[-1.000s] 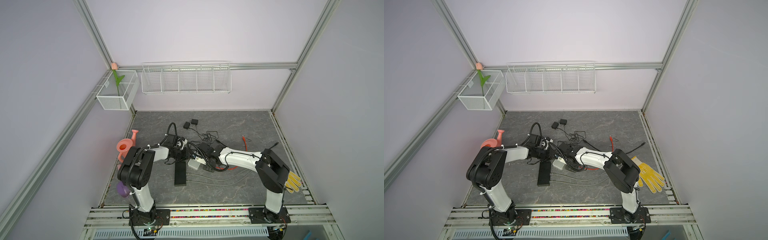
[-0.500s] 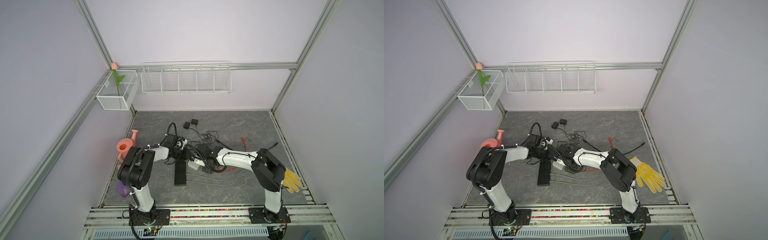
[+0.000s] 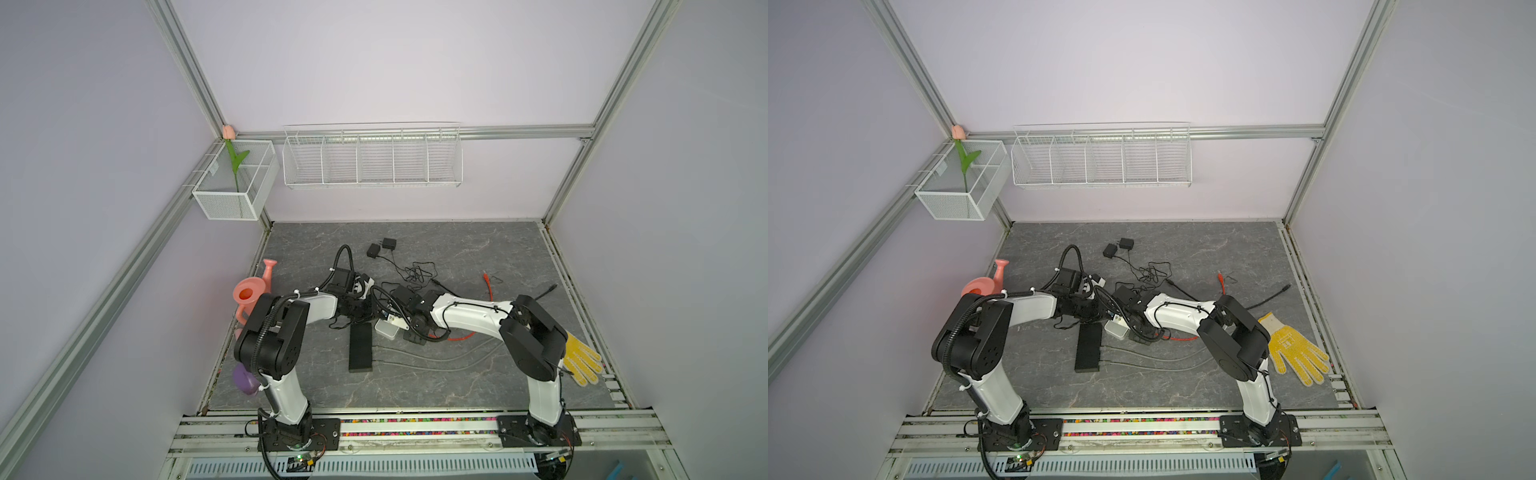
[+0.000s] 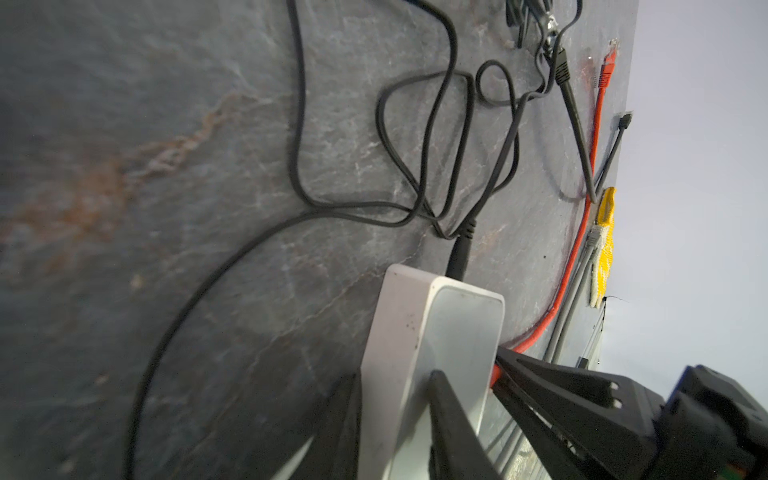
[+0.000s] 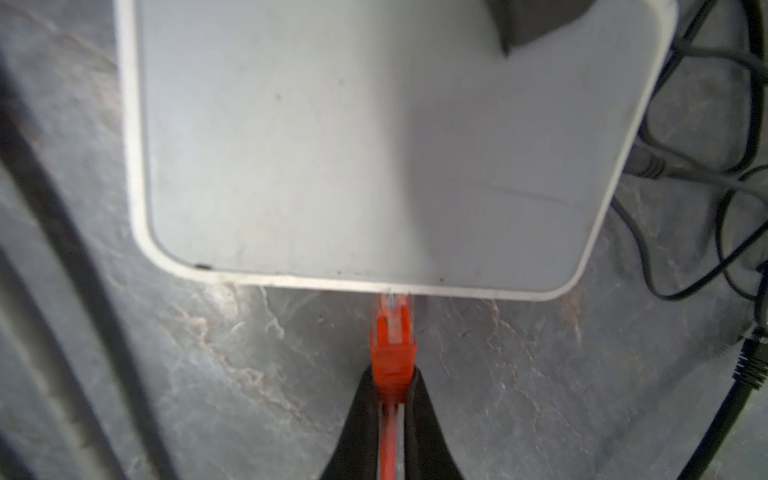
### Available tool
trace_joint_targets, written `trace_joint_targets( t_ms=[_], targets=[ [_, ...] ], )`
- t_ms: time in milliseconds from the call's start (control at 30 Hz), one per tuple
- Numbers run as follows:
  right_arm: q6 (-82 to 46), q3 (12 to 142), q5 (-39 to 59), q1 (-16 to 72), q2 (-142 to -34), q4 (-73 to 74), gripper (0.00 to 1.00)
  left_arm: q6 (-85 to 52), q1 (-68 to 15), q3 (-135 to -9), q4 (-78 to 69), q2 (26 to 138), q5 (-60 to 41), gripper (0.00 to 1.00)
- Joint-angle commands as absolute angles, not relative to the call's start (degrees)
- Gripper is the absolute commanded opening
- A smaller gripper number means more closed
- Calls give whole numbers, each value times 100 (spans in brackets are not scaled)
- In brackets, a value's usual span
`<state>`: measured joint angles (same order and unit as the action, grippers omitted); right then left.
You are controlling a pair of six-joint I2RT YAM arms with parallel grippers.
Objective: Insert the plug into the switch port
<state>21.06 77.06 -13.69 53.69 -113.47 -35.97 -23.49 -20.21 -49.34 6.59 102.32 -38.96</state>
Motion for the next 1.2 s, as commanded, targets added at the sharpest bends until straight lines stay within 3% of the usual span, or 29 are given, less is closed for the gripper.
trace_joint_targets(
  t_ms=[0,500,1167],
  targets=[
    [2121,7941,-1289,5334,-11460,-3546,6,-2280,-2093,-4852,870,10075,-3849,27],
    [1329,7934,-784,5338,-11321,-3121,7,-2479,-2475,-4711,642,10005,-3707,27],
    [905,8049,-843,5374,-11358,-3095,7,-2427,-2487,-4585,621,9921,-3803,27]
  ],
)
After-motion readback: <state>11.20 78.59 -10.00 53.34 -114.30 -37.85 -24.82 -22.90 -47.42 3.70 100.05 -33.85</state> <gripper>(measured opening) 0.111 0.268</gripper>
